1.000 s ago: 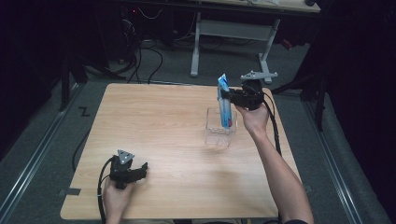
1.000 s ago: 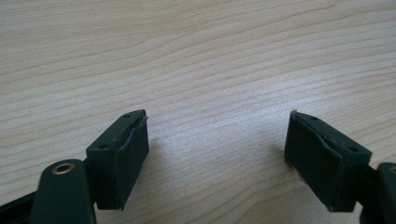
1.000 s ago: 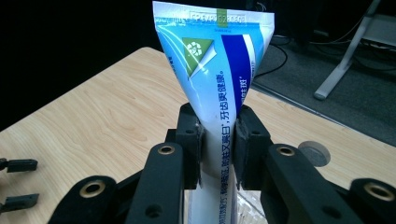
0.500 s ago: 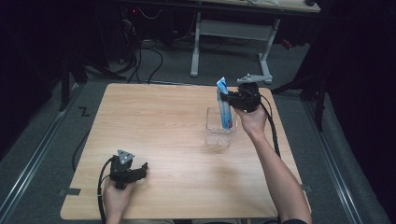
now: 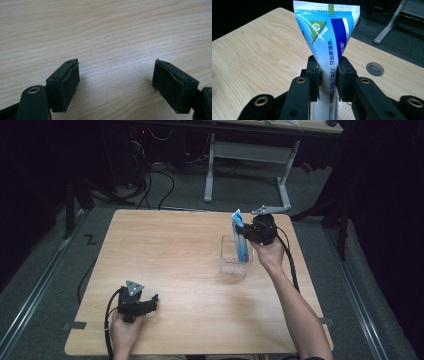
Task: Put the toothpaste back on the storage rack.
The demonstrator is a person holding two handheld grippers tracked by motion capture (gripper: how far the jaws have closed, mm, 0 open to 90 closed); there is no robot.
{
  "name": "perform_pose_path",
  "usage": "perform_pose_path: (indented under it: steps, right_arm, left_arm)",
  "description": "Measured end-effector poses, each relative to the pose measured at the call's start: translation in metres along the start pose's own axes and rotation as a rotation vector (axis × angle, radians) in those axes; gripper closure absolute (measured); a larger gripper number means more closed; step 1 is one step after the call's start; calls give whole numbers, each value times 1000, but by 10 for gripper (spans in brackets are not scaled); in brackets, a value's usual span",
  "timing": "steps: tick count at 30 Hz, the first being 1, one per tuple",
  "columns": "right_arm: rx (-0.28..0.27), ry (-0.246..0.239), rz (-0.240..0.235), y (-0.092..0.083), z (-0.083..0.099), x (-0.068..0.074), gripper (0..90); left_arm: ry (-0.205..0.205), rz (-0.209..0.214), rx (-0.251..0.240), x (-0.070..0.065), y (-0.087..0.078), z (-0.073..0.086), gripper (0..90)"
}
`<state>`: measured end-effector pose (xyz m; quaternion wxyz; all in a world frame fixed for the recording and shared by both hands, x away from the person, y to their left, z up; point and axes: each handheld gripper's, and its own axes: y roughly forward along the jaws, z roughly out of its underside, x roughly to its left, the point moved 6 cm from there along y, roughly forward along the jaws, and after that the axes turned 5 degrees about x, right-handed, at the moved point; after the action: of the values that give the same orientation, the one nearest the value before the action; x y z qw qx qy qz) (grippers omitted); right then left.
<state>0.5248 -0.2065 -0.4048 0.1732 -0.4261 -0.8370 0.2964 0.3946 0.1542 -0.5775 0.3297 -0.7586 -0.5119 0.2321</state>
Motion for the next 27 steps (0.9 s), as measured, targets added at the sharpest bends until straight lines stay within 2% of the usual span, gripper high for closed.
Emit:
perform_pose_path:
  steps: [6,27]
  right_arm:
    - [10,2,-2,3,5,1,747]
    - [62,-47,14,14,17,7,745]
  left_arm:
    - [0,0,0,0,0,0,222]
    - [0,0,0,0,0,0,222]
